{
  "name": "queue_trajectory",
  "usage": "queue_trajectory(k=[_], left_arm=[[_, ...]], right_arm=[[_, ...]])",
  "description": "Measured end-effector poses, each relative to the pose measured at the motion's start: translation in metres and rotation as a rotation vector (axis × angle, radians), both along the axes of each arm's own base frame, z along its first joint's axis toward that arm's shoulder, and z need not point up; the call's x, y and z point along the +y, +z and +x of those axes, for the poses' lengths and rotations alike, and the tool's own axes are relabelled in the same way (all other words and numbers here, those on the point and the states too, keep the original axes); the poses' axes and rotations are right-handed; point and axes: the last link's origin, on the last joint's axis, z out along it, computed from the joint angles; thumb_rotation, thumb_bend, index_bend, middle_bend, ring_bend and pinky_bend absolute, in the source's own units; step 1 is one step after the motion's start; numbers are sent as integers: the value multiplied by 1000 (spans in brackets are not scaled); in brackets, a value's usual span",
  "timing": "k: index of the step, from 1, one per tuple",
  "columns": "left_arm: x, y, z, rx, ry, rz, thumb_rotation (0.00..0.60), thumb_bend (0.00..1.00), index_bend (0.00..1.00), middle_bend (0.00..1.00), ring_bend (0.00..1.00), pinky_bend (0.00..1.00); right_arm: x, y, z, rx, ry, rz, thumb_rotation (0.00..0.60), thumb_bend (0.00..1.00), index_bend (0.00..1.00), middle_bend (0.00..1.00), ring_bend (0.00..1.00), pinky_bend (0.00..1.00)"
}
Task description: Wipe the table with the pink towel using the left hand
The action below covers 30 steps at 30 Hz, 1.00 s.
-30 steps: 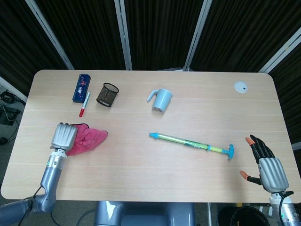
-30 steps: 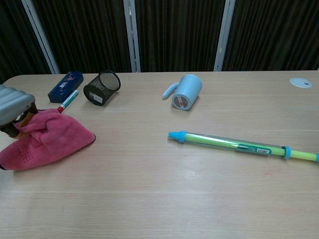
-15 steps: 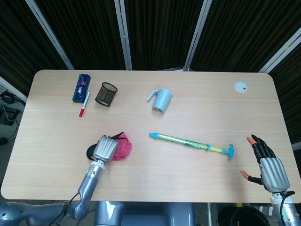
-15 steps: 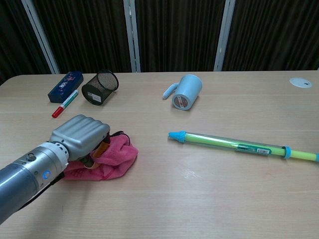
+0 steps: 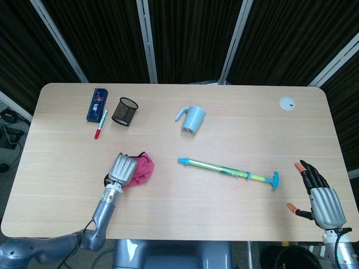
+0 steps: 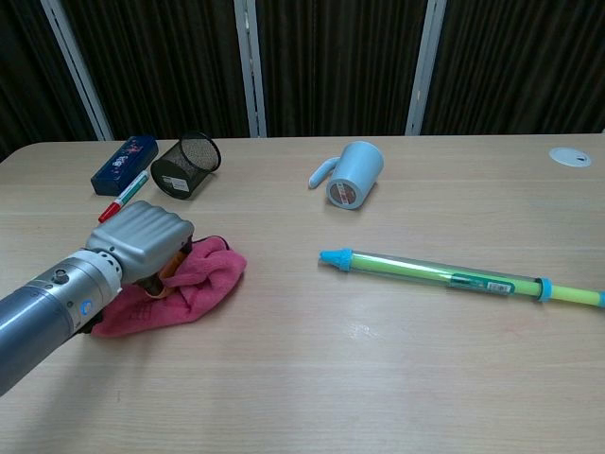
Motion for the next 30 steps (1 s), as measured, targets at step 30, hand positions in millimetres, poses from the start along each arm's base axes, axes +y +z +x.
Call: queue_trajectory(k=[30], left_arm=[[69, 153, -34, -75, 68, 403, 600, 508, 739, 549, 492, 531]], right_arm=[[-1, -1, 0, 3, -2, 2, 600, 93, 0, 0, 0, 166]])
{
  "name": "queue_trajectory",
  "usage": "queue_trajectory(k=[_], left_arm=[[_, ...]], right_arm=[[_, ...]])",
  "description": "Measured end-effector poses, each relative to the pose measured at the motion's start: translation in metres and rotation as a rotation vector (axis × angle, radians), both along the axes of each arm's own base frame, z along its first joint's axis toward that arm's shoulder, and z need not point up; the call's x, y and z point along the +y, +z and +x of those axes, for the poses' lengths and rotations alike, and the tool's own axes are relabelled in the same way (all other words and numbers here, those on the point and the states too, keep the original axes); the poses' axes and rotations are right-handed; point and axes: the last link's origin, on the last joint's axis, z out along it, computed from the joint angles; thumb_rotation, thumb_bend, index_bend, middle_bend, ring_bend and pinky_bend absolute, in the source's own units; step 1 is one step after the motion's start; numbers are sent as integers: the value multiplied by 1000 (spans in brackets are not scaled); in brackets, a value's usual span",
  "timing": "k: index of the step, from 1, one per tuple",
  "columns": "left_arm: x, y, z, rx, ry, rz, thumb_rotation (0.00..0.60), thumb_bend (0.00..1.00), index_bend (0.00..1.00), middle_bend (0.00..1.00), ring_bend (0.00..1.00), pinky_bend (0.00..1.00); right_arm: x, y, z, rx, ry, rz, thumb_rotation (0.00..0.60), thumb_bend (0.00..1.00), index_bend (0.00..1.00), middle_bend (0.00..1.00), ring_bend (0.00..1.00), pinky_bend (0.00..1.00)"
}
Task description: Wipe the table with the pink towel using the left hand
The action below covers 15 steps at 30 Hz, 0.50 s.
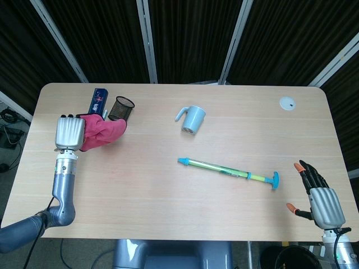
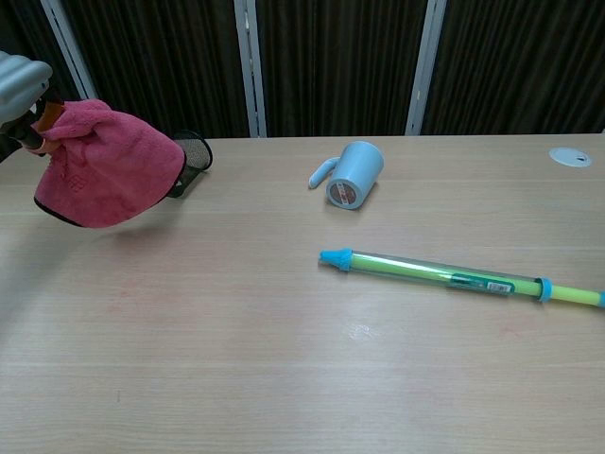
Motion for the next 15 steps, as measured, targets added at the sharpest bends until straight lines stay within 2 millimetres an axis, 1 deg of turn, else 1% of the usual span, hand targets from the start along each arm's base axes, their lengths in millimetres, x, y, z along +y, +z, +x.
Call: queue_trajectory(k=[2, 3, 4, 5, 6, 7, 8, 10, 11, 13, 15], left_arm=[[-1, -1, -1, 10, 1, -6, 600, 465, 695, 494, 451, 507], [-1, -2, -2, 19, 4, -8, 600, 403, 645, 421, 390, 450], [-2, -2, -4, 32, 10, -10, 600, 318, 578, 322, 305, 366], [-3, -3, -6, 54, 19, -13, 600, 236, 494, 209, 200, 268], [-4, -4, -8, 75, 27, -16, 600, 188, 430, 136, 131, 210], [-5, -5, -10, 95, 36, -19, 600, 128, 329, 59, 55, 138], [-7, -6, -13, 119, 52, -24, 600, 83, 234, 14, 11, 81], [-9, -7, -18, 136, 79, -32, 600, 29, 121, 0, 0, 26], [-11, -7, -19, 135, 92, -37, 600, 13, 82, 0, 0, 11], [-13, -6, -20, 128, 99, -41, 600, 0, 46, 0, 0, 1], [-14, -4, -19, 118, 102, -44, 600, 0, 32, 0, 0, 0]], right_arm=[[0, 1, 0, -1, -1, -1, 600, 94, 0, 0, 0, 166], [0, 1, -1, -1, -1, -1, 600, 94, 0, 0, 0, 166], [0, 1, -1, -1, 0, -2, 600, 93, 0, 0, 0, 166], [0, 1, 0, -1, 1, -2, 600, 94, 0, 0, 0, 166], [0, 1, 0, -1, 1, -2, 600, 94, 0, 0, 0, 166], [0, 1, 0, 0, 2, -2, 600, 94, 0, 0, 0, 166], [0, 1, 0, 0, 2, -2, 600, 94, 0, 0, 0, 166], [0, 0, 0, 1, 2, -2, 600, 94, 0, 0, 0, 166], [0, 0, 0, 3, 2, -2, 600, 94, 0, 0, 0, 166], [0, 0, 0, 5, 1, -3, 600, 93, 0, 0, 0, 166], [0, 0, 0, 6, 0, -3, 600, 93, 0, 0, 0, 166]])
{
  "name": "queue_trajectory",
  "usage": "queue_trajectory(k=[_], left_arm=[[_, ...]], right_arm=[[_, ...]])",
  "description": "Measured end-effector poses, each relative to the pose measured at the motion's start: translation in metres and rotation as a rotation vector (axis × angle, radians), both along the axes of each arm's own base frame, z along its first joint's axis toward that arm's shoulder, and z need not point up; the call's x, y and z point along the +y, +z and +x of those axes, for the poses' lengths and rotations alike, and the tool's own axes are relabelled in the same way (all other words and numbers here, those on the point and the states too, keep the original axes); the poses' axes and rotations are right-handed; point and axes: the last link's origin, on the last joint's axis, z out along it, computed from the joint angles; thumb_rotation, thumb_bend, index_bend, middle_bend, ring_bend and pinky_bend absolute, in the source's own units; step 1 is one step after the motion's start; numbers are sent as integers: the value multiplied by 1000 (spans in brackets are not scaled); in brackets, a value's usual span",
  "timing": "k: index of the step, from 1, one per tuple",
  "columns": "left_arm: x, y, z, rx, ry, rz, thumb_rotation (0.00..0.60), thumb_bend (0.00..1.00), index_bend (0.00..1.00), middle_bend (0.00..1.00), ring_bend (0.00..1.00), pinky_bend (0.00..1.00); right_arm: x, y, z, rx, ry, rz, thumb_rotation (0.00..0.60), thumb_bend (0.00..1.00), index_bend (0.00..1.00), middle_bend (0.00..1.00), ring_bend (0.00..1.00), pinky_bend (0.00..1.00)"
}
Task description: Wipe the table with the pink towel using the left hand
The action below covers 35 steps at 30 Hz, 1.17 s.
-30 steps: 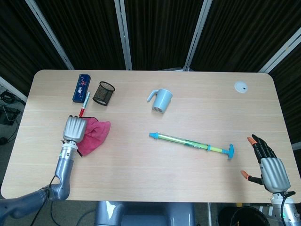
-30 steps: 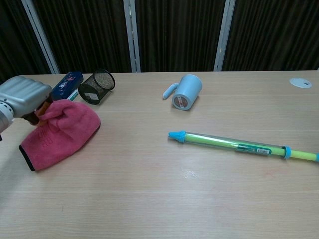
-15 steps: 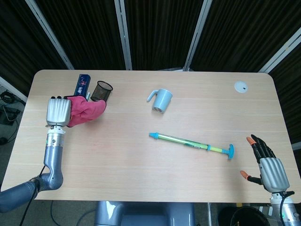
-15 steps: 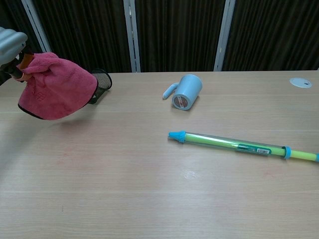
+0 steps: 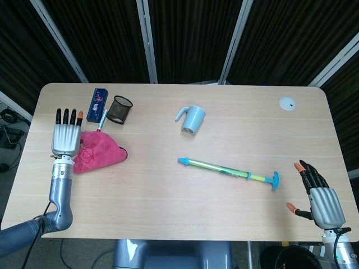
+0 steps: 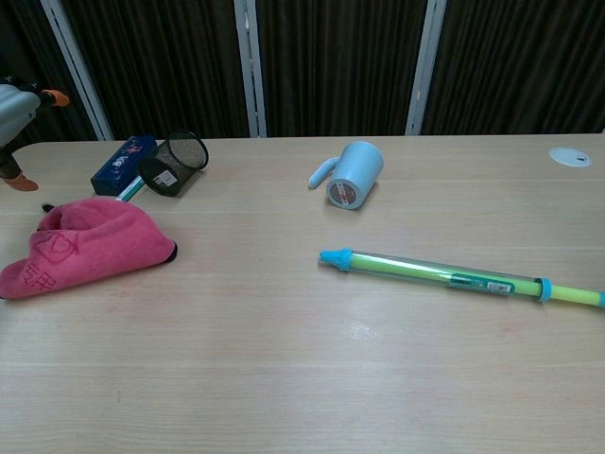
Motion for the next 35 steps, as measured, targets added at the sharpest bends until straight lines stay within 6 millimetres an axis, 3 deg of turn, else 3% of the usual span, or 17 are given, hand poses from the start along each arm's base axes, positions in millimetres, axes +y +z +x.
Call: queue_trajectory(k=[7, 13, 16, 26, 30, 35], left_arm=[[-9, 5, 5, -64, -11, -14, 600, 0, 38, 0, 0, 0], [-38, 13, 8, -189, -41, -27, 600, 0, 38, 0, 0, 0], [-63, 23, -1, -234, -54, -23, 600, 0, 38, 0, 0, 0], [-180, 71, -47, -326, -32, -4, 600, 0, 0, 0, 0, 0], [-206, 77, -53, -319, -23, -27, 600, 0, 0, 0, 0, 0], [-223, 85, -59, -338, -38, -24, 600, 0, 0, 0, 0, 0]], right_arm=[[0, 0, -1, -1, -4, 2, 600, 94, 0, 0, 0, 166], [-1, 1, -2, 0, -7, 2, 600, 94, 0, 0, 0, 166], [-1, 1, -1, 5, -2, 0, 600, 94, 0, 0, 0, 166], [-1, 1, -1, 55, -2, -17, 600, 94, 0, 0, 0, 166], [-1, 1, 0, 62, 5, -26, 600, 94, 0, 0, 0, 166], [0, 1, 0, 62, 9, -29, 600, 94, 0, 0, 0, 166]])
